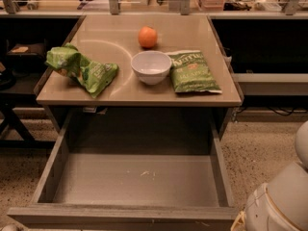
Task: Close top drawer
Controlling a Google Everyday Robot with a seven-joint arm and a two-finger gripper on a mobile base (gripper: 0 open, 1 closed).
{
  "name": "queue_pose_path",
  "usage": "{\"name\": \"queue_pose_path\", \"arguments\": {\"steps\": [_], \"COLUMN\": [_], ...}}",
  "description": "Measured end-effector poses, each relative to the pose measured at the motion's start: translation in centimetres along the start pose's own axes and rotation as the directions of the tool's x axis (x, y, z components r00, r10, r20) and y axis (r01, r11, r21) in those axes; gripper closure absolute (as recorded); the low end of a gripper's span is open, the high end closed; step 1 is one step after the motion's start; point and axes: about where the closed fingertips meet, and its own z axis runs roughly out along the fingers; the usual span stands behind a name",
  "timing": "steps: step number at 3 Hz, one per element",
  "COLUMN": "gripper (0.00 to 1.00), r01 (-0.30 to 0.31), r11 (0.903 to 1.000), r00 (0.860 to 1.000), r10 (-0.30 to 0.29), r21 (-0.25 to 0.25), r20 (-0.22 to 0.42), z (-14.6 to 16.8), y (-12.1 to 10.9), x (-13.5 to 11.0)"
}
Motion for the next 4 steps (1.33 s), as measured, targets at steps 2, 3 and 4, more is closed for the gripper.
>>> {"name": "queue_pose_path", "arguments": {"steps": [2,3,4], "gripper": [1.00,1.00,1.00], "r01": [-0.013,-0.039,-0.063], "r11": [0.9992,0.9982,0.9977], "r00": [1.000,0.998,0.996], "r10": [0.014,0.041,0.065], "r21": [-0.039,-0.045,-0.027], "r20": [0.021,0.055,0.069], "z": [3.1,6.2,7.9], "y": [-0.8,-2.8,-4.4], "x": [-0.1,-0.6,-0.9]}}
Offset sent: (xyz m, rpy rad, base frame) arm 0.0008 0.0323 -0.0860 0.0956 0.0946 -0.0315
